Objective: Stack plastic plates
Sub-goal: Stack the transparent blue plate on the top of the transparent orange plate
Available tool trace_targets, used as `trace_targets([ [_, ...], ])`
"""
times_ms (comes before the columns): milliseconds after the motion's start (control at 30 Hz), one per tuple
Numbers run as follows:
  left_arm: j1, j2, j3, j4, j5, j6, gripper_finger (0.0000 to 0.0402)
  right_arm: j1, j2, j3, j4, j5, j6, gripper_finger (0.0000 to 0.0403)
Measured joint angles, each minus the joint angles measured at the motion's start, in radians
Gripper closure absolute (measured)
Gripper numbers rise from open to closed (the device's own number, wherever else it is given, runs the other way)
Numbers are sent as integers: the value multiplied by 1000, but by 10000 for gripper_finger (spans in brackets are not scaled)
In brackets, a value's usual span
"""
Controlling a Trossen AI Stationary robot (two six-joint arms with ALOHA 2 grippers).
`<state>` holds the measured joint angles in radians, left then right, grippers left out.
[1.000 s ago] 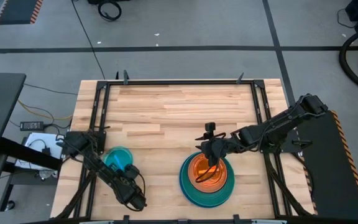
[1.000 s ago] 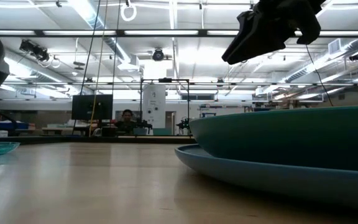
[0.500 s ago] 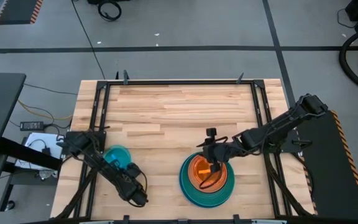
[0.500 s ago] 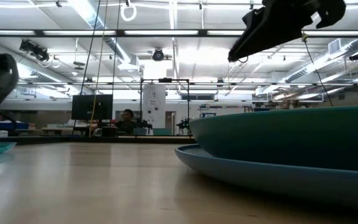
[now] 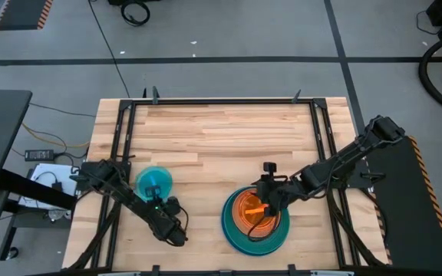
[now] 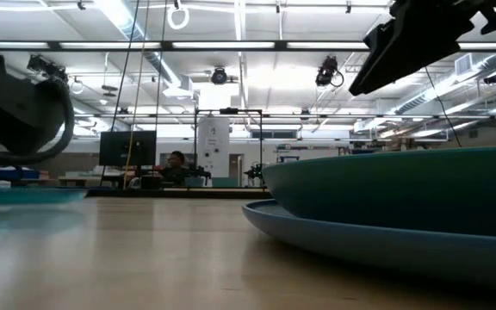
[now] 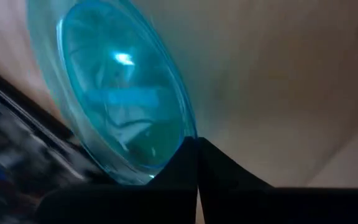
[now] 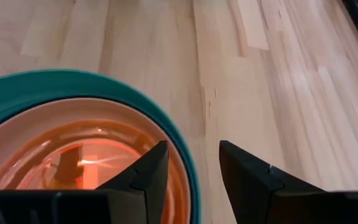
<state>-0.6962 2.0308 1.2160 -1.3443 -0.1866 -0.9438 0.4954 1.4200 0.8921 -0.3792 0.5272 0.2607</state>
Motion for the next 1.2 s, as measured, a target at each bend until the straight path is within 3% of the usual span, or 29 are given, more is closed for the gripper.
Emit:
trace_targets([
  [267,0,-2,76,-92,-293,274,400,50,0,0,-38,4,144,250],
  [733,51,-3,95,-64,-734,714,401,118,0,8,-112,4,388,250],
  [933,93,-12,95,150,-755,1020,401,151,0,8,-114,2,452,250],
  [1100,135,-52,95,381,-673,1271,401,176,-31,8,-151,3,473,250],
  [1200,162,-83,95,496,-632,1374,401,198,-69,8,-207,59,501,250],
])
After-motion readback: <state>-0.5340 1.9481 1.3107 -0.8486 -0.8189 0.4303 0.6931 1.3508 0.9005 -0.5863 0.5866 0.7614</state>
